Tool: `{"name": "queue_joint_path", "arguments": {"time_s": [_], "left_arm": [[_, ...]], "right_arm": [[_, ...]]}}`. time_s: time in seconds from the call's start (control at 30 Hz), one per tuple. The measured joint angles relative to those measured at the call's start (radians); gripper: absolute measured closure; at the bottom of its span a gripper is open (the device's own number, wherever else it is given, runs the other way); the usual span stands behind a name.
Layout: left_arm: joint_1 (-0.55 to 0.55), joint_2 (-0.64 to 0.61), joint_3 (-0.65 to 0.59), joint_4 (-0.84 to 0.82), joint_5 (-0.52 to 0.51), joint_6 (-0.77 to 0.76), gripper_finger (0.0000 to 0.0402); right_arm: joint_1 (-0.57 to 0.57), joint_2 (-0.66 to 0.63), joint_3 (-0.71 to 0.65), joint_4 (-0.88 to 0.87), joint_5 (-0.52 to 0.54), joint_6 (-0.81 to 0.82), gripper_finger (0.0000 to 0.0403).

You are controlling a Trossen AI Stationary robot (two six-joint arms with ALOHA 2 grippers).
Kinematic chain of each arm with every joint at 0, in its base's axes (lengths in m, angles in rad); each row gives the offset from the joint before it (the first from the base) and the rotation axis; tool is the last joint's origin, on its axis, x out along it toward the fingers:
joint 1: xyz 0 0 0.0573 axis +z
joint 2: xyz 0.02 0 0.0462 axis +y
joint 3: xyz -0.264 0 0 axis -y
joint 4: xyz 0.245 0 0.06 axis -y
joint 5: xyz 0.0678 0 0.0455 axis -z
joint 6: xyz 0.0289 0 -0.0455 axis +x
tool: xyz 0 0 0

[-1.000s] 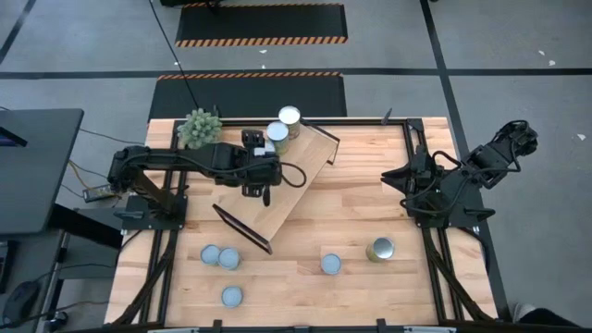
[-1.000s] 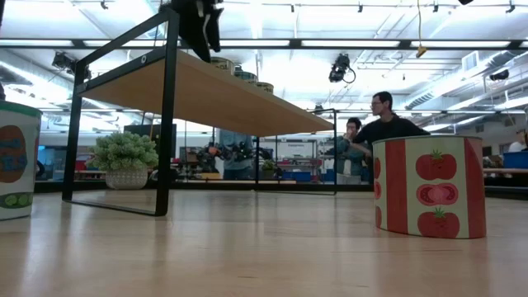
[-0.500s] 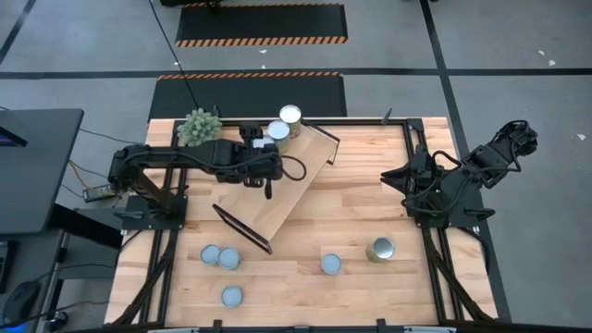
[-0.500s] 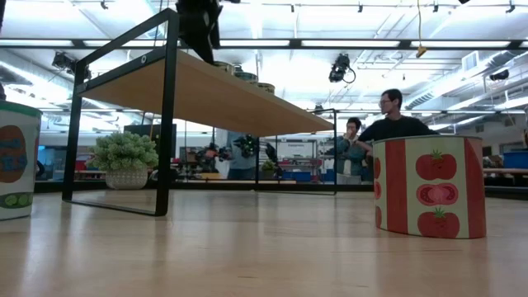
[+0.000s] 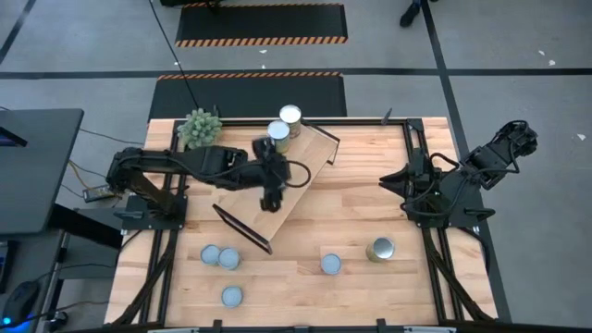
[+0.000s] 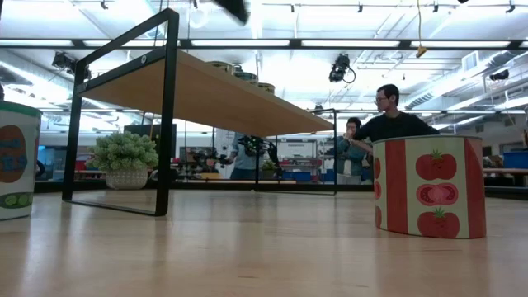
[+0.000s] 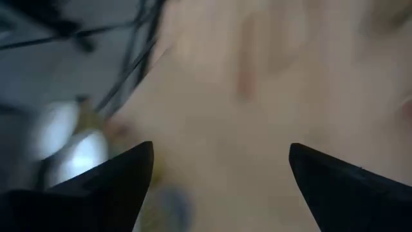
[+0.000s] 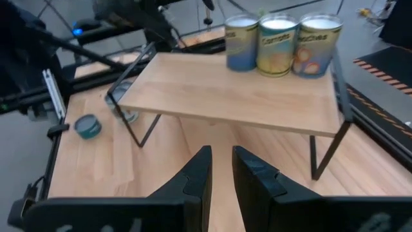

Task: Pick and place cans onto a shelf
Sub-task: Put the canned oranges on the shelf

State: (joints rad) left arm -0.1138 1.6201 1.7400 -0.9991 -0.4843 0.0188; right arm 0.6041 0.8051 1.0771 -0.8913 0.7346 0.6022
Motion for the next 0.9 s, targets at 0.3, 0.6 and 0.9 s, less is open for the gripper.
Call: {"name": "queue_joint_path", "arguments": {"time_s": [0.3,0.6,0.9], "left_arm": [[-0.021,0.0,0.001,0.236,0.177,-0.271,0.0036],[-0.116,-0.001,-0.032,0.165,0.083,-0.314,0.0036],[-0.142,0.0,-0.098,0.095,0.099,-0.205,0.0061]], "right_arm": [[0.0,0.091,0.0,0.001,-0.163,-0.027,0.0334],[-0.032,0.209,0.0,0.006,-0.401,0.067,0.0334],[-0.083,0.328,0.0,-0.023,-0.609,0.196,0.0334]]}}
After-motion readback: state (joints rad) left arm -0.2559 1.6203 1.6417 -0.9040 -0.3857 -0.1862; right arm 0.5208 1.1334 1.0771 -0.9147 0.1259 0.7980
